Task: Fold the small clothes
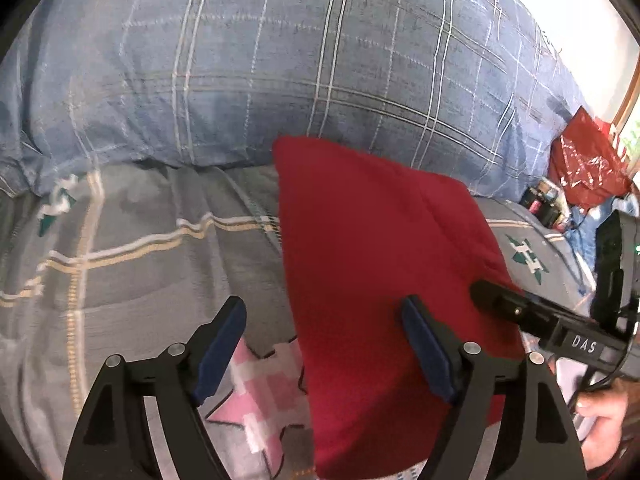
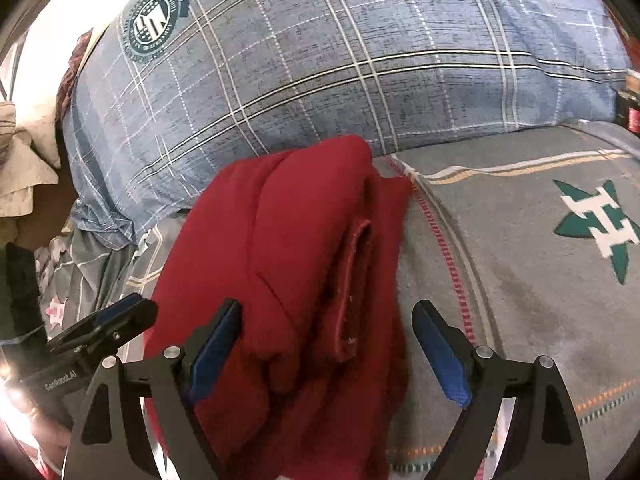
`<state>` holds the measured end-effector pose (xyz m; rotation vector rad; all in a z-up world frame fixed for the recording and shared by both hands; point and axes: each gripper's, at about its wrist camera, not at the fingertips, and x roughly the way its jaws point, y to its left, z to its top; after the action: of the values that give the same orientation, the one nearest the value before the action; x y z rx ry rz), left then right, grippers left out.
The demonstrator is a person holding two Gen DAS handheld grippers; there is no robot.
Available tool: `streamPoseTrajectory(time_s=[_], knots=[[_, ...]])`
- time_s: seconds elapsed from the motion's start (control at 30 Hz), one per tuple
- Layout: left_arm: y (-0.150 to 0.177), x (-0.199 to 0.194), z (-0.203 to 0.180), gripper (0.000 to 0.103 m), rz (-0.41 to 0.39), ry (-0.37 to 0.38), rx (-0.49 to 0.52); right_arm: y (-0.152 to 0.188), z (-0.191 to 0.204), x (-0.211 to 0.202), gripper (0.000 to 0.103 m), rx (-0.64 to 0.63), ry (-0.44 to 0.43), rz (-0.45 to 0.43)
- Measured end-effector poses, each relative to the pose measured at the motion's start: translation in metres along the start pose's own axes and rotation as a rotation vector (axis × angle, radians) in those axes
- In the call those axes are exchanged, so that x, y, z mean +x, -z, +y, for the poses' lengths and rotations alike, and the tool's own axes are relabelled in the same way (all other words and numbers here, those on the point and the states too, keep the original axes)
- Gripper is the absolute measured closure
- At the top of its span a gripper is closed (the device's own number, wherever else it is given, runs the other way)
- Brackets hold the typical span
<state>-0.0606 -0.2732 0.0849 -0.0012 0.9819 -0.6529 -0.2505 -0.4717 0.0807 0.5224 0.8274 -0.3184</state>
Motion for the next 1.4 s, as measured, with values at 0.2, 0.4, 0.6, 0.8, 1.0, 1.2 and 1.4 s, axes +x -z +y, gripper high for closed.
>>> streamPoseTrajectory(time_s=[0.2,0.4,0.6,0.8,1.0,1.2,1.4], knots=[[-0.007,0.032,0.013,0.020,0.046,0.128,-0.078,-0.004,0.004,0.015,0.014,-0.052,-0.040,-0.004],[-0.011,0.039,0.006,0.052,0.039,0.187,-0.062,-0.004,0.021,0.010,0.049,-0.133,0.019,-0.062],[-0.004,-0.026,0.017,0.057,0.017,0.197,-0.020,0.001,0.071,-0.033,0.060,-0.231,-0.015,-0.110],[0.044,-0.101,0.051,0.053,0.004,0.091,-0.016,0.042,0.115,-0.070,0.056,-0.231,-0.168,-0.080],[0.088,-0.088,0.086,0.048,0.064,-0.032,-0.066,0.092,0.123,-0.046,0.048,-0.237,-0.036,0.065],[0.080,-0.109,0.086,0.044,-0.057,-0.126,-0.066,0.089,0.160,-0.087,0.049,-0.383,-0.062,-0.023],[0.101,-0.107,0.082,0.026,-0.102,-0.165,-0.056,0.114,0.192,-0.042,0.065,-0.560,0.012,0.060]])
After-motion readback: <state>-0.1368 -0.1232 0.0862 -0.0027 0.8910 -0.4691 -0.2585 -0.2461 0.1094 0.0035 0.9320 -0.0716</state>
